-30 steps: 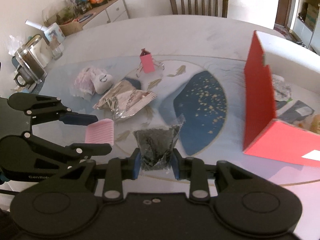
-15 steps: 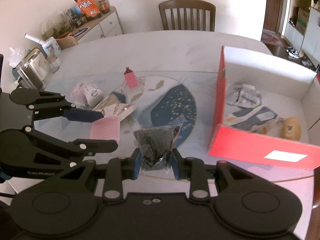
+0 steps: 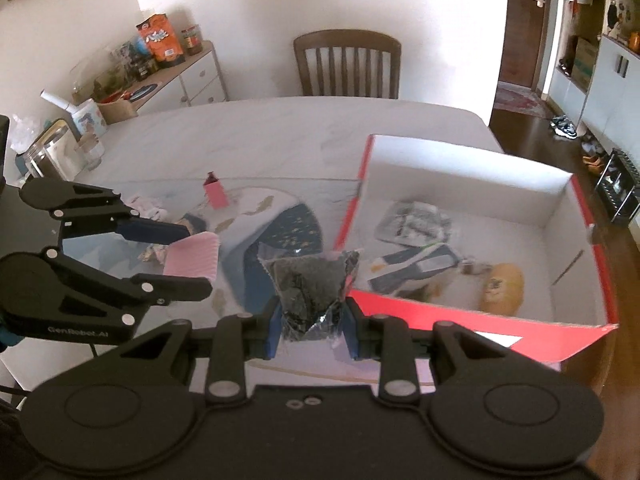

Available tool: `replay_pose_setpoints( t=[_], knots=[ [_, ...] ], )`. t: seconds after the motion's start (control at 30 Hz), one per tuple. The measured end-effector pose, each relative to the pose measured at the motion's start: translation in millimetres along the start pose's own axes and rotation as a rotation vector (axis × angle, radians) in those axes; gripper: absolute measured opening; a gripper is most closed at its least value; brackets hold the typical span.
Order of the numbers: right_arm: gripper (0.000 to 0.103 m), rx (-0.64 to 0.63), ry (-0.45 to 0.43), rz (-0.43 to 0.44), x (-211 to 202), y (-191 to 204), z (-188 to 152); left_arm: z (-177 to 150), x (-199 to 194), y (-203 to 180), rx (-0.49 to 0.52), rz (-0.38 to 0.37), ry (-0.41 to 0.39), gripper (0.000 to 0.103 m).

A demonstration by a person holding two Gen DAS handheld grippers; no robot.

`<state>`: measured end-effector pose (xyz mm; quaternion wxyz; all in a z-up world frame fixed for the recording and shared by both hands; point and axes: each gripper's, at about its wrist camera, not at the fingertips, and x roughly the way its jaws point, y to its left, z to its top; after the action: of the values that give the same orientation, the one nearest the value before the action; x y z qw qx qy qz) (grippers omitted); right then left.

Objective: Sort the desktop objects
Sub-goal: 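Carry the pink pad and black bag with both grippers into the shoebox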

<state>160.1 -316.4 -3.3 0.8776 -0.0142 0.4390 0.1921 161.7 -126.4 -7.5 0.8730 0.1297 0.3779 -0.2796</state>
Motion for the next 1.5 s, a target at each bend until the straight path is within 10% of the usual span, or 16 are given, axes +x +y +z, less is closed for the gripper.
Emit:
replay_pose_setpoints(
  t=[1.5],
  knots=[
    [0.03,0.033,0.056,-0.071,71,-163,46,126,150,-27,0.077,0.058,0.023,0.049]
  ],
)
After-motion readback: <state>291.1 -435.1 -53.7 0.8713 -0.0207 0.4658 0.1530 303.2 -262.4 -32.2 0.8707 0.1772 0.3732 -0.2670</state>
